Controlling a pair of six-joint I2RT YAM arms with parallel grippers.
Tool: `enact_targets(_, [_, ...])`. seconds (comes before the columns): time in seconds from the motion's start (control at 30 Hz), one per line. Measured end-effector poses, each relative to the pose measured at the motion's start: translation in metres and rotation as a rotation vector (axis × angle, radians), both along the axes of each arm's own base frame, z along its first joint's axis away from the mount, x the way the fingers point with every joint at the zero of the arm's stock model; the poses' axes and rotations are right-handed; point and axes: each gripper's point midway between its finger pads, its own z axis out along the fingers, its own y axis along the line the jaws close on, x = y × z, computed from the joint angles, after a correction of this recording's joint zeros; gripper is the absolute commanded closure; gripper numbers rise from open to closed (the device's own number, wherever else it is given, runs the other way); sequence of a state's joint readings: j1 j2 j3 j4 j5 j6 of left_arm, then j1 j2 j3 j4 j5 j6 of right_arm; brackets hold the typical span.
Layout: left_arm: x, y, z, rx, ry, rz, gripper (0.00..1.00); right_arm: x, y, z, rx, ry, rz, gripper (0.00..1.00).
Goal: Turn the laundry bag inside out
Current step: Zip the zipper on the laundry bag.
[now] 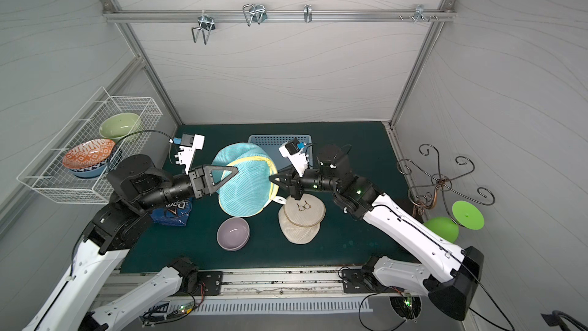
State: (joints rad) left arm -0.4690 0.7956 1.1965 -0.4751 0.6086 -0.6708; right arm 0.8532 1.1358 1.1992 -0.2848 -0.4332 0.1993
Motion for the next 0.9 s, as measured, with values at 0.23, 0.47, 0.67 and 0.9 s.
enact_targets(0.23, [0.006,0.013,-0.023,0.199,-0.033,0.053,0.54,-0.005,-0.003,0.014,-0.14,0.021,0.054,1.0])
enact_targets(0.47, [0.004,0.004,-0.041,0.288,-0.068,-0.048,0.52,-0.025,-0.016,-0.022,-0.306,0.092,0.173,1.0])
enact_targets(0.67, [0.004,-0.004,-0.06,0.361,-0.045,-0.125,0.51,-0.037,-0.024,-0.021,-0.359,0.057,0.246,1.0])
enact_targets(0.9, [-0.023,-0.022,-0.081,0.481,-0.09,-0.239,0.52,-0.031,-0.026,0.0,-0.345,0.014,0.251,1.0])
